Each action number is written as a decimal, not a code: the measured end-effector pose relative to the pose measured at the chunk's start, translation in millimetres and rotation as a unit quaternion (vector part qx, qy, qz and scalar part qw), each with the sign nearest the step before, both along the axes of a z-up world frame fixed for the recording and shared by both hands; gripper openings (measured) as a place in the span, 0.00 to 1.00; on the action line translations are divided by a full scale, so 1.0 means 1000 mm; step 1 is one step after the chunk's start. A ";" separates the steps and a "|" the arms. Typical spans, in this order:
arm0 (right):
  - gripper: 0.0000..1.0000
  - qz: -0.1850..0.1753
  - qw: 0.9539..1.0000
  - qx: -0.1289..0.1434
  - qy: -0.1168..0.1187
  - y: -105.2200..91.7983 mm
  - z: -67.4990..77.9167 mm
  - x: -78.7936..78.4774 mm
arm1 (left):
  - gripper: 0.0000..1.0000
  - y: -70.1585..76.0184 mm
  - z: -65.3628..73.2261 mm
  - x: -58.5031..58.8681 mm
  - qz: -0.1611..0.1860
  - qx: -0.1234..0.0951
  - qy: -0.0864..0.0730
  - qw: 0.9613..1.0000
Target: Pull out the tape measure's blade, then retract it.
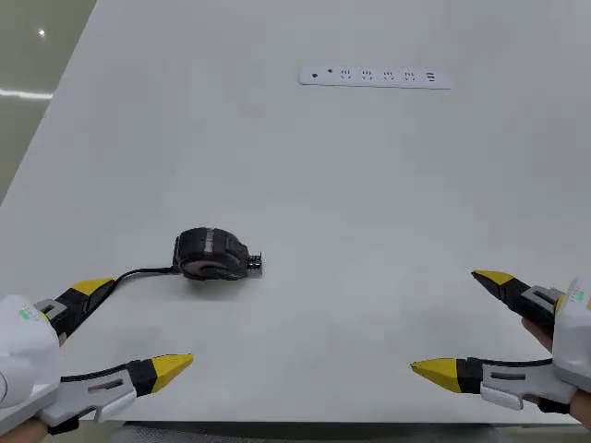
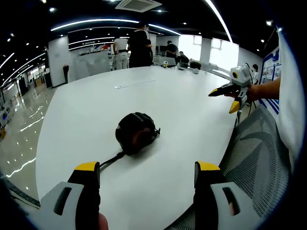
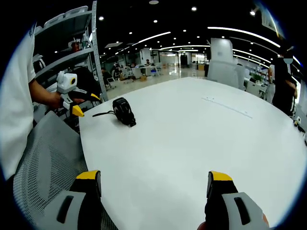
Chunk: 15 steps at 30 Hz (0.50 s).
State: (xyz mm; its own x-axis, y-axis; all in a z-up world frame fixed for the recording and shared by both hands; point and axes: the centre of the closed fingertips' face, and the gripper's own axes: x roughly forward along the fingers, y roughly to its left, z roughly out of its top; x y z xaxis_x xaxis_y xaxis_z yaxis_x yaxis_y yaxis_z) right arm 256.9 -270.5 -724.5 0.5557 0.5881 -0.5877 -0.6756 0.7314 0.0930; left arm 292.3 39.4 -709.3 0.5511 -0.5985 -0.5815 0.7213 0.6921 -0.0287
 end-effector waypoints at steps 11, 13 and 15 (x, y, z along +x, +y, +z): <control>0.90 -0.003 1.000 0.005 0.008 0.001 -0.004 -0.005 | 0.75 0.000 0.004 0.001 -0.005 -0.003 -0.016 1.000; 0.90 -0.002 1.000 0.004 0.009 0.001 -0.004 -0.005 | 0.77 0.000 0.003 0.002 -0.003 -0.003 -0.017 1.000; 0.90 -0.003 1.000 0.005 0.010 0.001 -0.004 -0.006 | 0.73 0.001 0.003 0.002 0.000 -0.007 -0.012 1.000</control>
State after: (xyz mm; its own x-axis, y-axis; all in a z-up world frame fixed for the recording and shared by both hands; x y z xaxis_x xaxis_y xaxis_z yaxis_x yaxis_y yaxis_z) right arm 251.4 -269.1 -728.5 0.5476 0.5906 -0.5927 -0.6697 0.7340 0.1127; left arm 294.0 40.0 -706.4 0.5657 -0.6060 -0.5592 0.7214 0.6922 -0.0204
